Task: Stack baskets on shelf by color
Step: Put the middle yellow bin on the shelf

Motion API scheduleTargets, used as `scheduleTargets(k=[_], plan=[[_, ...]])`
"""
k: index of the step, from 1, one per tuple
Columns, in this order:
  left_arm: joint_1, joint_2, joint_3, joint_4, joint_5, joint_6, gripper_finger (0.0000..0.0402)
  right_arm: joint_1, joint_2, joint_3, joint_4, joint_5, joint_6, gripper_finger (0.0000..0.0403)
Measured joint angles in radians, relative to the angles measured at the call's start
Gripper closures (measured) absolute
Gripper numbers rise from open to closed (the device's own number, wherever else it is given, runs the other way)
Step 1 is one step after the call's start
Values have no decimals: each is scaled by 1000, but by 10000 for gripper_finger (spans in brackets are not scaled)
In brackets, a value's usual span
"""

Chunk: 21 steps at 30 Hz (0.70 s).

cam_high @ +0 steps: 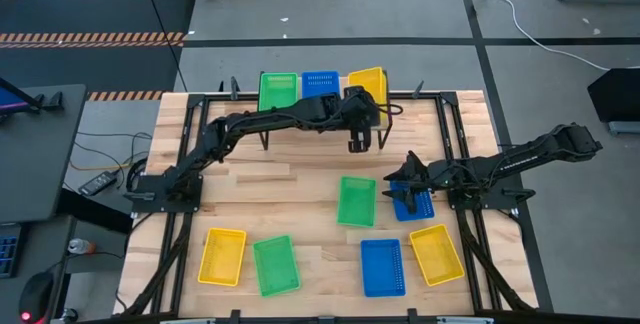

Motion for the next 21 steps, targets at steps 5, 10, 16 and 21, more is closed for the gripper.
scheduleTargets(k=[5,10,16,21], plan=[[18,0,0,-17,-10,-18,371,-1,3,0,10,2,-34,149],[24,-1,0,-10,-11,-23,355,-1,3,0,17,4,-61,149],[21,-1,0,-6,-10,-20,335,-1,3,0,35,5,-83,149],[14,-2,0,13,-10,8,324,-1,3,0,39,5,-93,149]])
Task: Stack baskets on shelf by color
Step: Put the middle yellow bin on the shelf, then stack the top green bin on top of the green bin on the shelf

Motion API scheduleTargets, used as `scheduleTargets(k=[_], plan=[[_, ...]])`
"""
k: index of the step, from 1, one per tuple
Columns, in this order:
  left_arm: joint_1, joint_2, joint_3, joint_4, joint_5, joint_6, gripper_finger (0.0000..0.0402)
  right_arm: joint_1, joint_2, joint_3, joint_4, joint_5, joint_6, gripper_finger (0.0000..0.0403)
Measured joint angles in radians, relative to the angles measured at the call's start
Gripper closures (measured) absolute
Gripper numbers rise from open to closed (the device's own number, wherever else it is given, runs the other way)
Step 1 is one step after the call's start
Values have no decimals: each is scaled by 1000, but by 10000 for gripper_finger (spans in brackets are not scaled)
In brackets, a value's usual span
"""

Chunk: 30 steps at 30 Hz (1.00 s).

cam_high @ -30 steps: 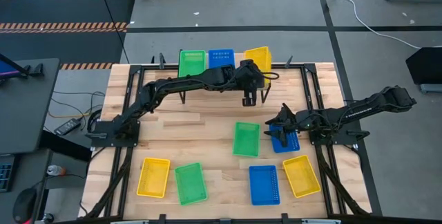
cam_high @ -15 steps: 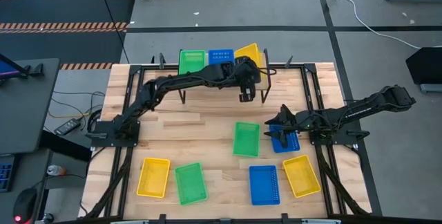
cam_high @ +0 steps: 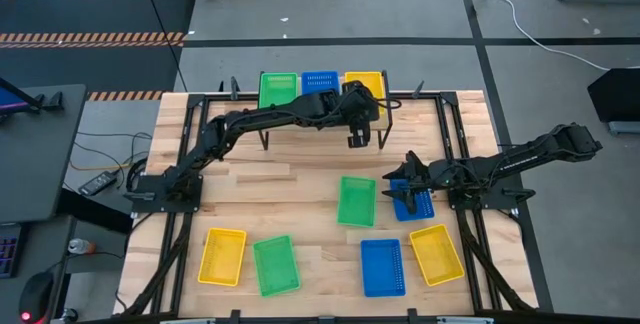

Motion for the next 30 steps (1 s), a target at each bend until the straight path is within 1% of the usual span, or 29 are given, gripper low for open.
scheduleTargets(k=[16,19,26,29,30], plan=[[-10,-2,0,15,-1,3,321,0,0,0,0,0,0,149],[-23,-10,23,17,-3,3,319,0,0,0,0,0,0,149],[-48,-13,108,-67,-8,-24,309,0,0,0,2,0,0,149],[-74,-32,112,-101,-2,-51,304,0,0,0,1,-1,0,149],[-84,-41,111,-144,17,-58,303,0,0,0,0,-1,0,149]])
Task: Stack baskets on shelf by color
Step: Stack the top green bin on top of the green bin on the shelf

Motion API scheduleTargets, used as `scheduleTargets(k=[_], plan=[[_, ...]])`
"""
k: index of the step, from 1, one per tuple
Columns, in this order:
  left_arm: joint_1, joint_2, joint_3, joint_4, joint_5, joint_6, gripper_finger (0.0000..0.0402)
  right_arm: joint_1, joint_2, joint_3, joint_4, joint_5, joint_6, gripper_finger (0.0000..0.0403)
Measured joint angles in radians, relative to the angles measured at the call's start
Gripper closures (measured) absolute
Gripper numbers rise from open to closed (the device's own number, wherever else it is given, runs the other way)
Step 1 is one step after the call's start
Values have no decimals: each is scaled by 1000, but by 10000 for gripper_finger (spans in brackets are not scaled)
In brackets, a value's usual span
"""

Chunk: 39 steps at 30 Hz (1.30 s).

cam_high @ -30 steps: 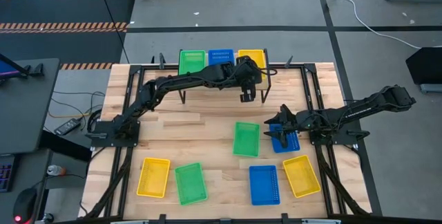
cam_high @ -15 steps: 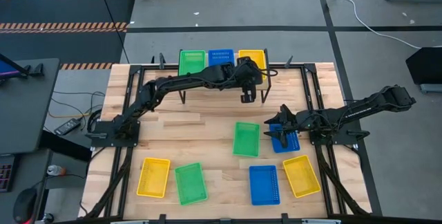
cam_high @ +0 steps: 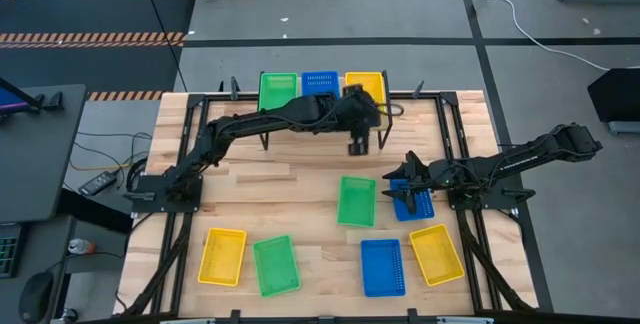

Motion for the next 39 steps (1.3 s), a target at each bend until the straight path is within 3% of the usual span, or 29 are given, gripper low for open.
scheduleTargets(k=[4,10,18,26,39], plan=[[-62,-2,-1,-175,110,-62,300,0,1,0,-9,1,0,149],[-168,10,-41,-325,169,-150,300,-1,10,0,-20,62,2,149],[-296,11,-184,-185,202,-182,302,0,13,0,-18,62,46,149],[-306,12,-386,-82,229,-228,287,0,13,0,-21,33,81,149],[-352,29,-418,38,302,-260,240,0,13,0,-21,33,39,149]])
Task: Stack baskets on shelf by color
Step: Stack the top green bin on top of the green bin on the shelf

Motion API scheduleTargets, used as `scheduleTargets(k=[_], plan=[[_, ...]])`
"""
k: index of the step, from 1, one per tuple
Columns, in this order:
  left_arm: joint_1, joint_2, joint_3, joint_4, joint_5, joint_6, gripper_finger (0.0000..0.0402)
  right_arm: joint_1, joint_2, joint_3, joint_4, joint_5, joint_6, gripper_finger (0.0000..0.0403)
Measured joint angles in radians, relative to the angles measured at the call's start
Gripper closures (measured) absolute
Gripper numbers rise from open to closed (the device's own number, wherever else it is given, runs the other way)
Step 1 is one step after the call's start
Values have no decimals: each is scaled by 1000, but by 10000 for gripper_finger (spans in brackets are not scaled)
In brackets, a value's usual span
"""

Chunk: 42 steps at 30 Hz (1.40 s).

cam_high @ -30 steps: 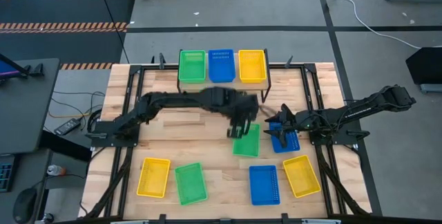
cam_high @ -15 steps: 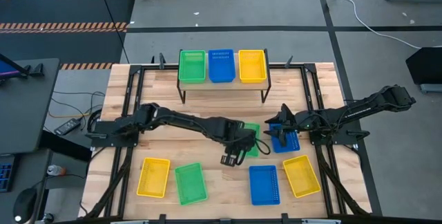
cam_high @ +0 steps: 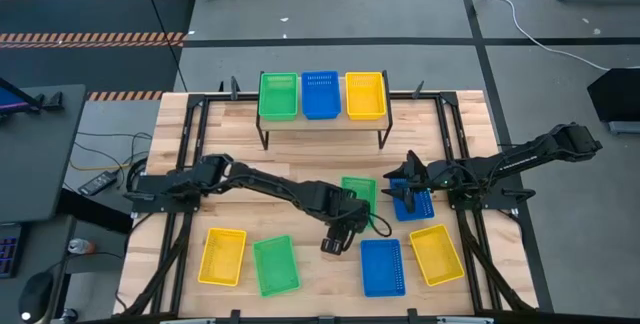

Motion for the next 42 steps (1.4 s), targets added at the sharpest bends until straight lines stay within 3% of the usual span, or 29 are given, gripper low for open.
scheduleTargets(k=[5,11,19,25,32,42], plan=[[-1,21,0,44,-12,-38,237,-1,4,0,9,14,-37,149],[15,64,-2,50,-97,-67,250,-1,16,0,9,20,-70,149],[17,66,0,68,-110,-37,256,-3,32,0,29,25,-100,149],[4,64,41,17,-123,58,255,-3,32,0,26,27,-98,149],[-27,61,116,-70,-313,227,259,-3,32,0,26,26,-97,149],[34,61,100,-126,-309,402,255,-3,32,0,26,26,-92,149]])
